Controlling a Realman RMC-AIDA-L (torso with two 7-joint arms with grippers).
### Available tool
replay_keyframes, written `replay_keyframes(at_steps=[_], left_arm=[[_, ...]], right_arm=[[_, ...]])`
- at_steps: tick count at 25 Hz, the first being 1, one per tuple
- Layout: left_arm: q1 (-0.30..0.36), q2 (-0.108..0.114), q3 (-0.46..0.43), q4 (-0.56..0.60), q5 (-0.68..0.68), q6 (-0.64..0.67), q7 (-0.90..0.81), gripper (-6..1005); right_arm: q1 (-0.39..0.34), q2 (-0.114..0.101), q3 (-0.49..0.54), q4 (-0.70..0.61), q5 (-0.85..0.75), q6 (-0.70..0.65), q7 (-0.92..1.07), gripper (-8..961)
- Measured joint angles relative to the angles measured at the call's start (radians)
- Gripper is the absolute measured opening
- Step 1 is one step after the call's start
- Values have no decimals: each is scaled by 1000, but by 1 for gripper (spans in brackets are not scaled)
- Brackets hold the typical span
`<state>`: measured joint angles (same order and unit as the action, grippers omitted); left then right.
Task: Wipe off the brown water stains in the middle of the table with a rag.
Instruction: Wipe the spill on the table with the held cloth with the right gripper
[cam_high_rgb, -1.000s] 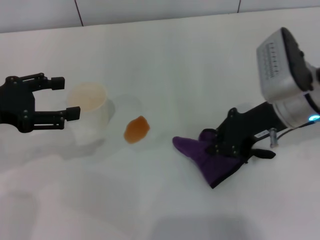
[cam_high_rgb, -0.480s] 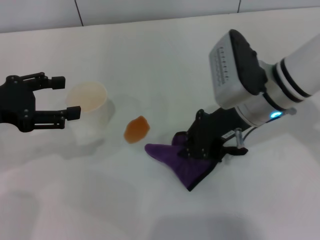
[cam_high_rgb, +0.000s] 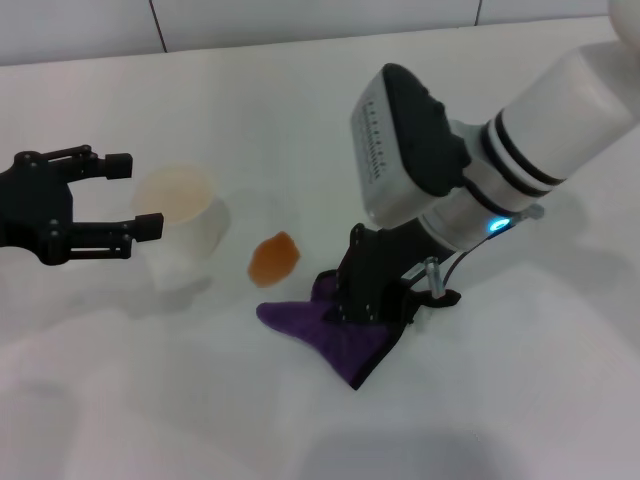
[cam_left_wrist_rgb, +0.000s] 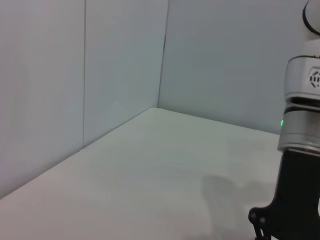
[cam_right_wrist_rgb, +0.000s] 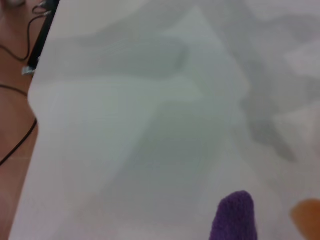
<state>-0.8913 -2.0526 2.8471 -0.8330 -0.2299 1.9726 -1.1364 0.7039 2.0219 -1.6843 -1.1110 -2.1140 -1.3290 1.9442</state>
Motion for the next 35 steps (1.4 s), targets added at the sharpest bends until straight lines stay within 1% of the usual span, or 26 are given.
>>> replay_keyframes(at_steps=[6,9,15,20,29,35], left_arm=[[0,-1,0,3,0,-2,1,876],[-6,-5,0,3,1,-2,1,876],[-22,-12,0,2,8,-4,-2,876],[-24,-14,0,3,11,-5,-3,876],[-27,-17,0,3,12,-5,-5,876],[-29,-20,0,3,12,-5,-5,875]], right_arm=[[45,1,-38,12,0,0,17,67],[74,3,-75,12,0,1,30,67],[110,6,-98,12,31,5,42,67],[125,6,-100,8,36,12,43,68],[151,5,-103,23,32,69,46,67],[182,5,-147,54,29,101,42,67]])
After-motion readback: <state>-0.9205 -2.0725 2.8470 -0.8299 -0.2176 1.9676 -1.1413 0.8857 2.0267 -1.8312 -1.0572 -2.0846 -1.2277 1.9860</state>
